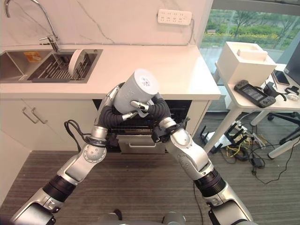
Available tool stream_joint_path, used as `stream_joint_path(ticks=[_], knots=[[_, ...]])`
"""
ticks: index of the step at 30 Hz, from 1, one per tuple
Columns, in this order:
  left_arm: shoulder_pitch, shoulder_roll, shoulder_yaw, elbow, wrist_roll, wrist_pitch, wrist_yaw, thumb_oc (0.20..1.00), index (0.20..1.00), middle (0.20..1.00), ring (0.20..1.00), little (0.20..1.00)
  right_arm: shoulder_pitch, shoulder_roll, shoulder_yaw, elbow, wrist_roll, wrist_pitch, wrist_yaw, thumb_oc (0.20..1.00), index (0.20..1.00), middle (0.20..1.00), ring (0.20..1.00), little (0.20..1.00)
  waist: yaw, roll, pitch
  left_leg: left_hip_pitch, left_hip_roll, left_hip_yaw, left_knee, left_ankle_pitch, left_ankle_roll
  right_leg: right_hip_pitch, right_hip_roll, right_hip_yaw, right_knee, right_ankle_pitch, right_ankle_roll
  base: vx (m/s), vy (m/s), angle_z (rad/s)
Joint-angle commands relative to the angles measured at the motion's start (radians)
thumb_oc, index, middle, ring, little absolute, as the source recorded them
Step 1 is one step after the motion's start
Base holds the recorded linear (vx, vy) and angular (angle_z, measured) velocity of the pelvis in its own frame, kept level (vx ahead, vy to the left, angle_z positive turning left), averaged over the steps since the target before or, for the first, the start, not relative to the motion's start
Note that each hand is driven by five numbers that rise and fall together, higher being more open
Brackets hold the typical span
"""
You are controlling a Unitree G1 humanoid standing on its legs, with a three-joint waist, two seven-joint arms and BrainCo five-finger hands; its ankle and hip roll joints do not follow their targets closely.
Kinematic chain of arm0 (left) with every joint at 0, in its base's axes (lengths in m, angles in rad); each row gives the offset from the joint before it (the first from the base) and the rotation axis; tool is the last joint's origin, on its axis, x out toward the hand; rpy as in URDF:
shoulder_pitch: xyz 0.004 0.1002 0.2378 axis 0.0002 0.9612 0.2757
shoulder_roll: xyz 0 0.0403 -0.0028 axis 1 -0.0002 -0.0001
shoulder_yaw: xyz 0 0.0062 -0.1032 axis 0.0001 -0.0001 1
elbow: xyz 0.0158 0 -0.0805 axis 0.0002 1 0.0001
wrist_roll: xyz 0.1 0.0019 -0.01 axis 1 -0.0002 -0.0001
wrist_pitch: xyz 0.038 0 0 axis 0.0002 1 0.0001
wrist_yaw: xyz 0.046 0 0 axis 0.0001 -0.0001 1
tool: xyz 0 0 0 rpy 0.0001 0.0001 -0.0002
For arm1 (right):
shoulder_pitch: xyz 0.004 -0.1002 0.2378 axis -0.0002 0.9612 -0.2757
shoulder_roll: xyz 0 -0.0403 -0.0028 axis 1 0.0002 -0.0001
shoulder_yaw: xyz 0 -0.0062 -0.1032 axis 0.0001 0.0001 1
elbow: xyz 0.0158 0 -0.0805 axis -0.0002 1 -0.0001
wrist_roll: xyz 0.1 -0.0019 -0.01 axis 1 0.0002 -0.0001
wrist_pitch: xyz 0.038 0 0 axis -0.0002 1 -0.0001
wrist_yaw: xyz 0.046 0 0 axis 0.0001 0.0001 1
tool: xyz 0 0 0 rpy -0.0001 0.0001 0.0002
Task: Place the dishes in the dishwasher.
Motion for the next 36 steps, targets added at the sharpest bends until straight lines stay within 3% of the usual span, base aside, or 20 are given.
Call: stream_joint_path(ticks=[1,7,8,9,10,19,26,29,36], knots=[[-0.078,0.020,-0.086,-0.065,0.024,-0.043,-0.016,0.200,0.200,0.200,0.200,0.200,-0.136,0.050,-0.031,-0.075,-0.019,-0.117,-0.014,0.200,0.200,0.200,0.200,0.200,0.003,-0.017,-0.020,0.030,0.002,-0.058,0.107,-0.166,0.017,0.037,-0.009,0.040,-0.115,0.107,0.074,0.00,0.000,0.00],[-0.078,0.025,-0.085,-0.083,-0.021,-0.050,-0.064,0.200,0.200,0.200,0.200,0.200,-0.139,0.036,-0.026,-0.084,-0.061,-0.111,-0.006,0.200,0.200,0.200,0.200,0.200,0.003,-0.015,-0.019,0.030,0.001,-0.059,0.107,-0.166,0.017,0.038,-0.008,0.041,-0.115,0.107,0.074,0.00,0.000,0.00],[-0.079,0.026,-0.082,-0.089,-0.035,-0.053,-0.077,0.410,0.410,0.410,0.410,0.410,-0.138,0.034,-0.025,-0.086,-0.068,-0.108,-0.008,0.200,0.200,0.200,0.200,0.200,0.003,-0.015,-0.019,0.031,0.001,-0.059,0.107,-0.166,0.017,0.039,-0.009,0.041,-0.115,0.107,0.074,0.00,0.000,0.00],[-0.079,0.026,-0.078,-0.096,-0.048,-0.051,-0.093,0.878,0.878,0.878,0.878,0.878,-0.134,0.031,-0.026,-0.085,-0.072,-0.109,-0.008,0.200,0.200,0.200,0.200,0.200,0.003,-0.014,-0.019,0.031,0.001,-0.059,0.107,-0.165,0.017,0.039,-0.009,0.040,-0.115,0.106,0.074,0.03,0.007,0.00],[-0.077,0.027,-0.075,-0.106,-0.068,-0.046,-0.107,1.000,1.000,1.000,1.000,1.000,-0.125,0.028,-0.027,-0.086,-0.072,-0.111,-0.008,0.200,0.200,0.200,0.200,0.200,0.002,-0.013,-0.019,0.030,0.002,-0.059,0.107,-0.165,0.017,0.039,-0.009,0.040,-0.115,0.106,0.074,0.00,0.000,0.00],[-0.020,0.048,-0.046,-0.113,-0.168,-0.083,-0.168,1.000,1.000,1.000,1.000,1.000,-0.048,-0.009,-0.063,-0.071,-0.096,-0.161,-0.002,0.200,0.200,0.200,0.200,0.200,-0.003,-0.006,-0.002,0.027,0.005,-0.058,0.107,-0.158,0.015,0.037,-0.011,0.037,-0.115,0.110,0.073,0.01,-0.002,0.00],[0.059,0.089,0.080,-0.143,-0.240,-0.128,-0.215,1.000,1.000,1.000,1.000,1.000,0.067,-0.059,-0.130,-0.068,-0.087,-0.205,0.020,0.200,0.200,0.200,0.200,0.200,-0.006,0.007,0.017,0.024,0.006,-0.065,0.107,-0.151,0.013,0.034,-0.008,0.042,-0.115,0.113,0.071,0.05,-0.011,0.00],[0.081,0.099,0.164,-0.155,-0.267,-0.147,-0.222,1.000,1.000,1.000,1.000,1.000,0.117,-0.068,-0.172,-0.063,-0.096,-0.233,0.026,0.200,0.200,0.200,0.200,0.200,-0.014,0.016,0.056,-0.005,0.011,-0.069,0.107,-0.139,0.013,0.001,-0.005,0.055,-0.115,0.125,0.067,0.00,-0.041,0.00],[-0.042,0.116,0.174,-0.089,-0.255,-0.141,-0.150,1.000,1.000,1.000,1.000,1.000,0.034,-0.057,-0.191,-0.008,-0.136,-0.277,0.023,0.200,0.200,0.200,0.200,0.200,-0.050,0.026,0.148,-0.132,0.017,-0.072,0.107,-0.103,0.013,-0.130,0.016,0.102,-0.115,0.152,0.050,-0.18,-0.010,-0.05]])
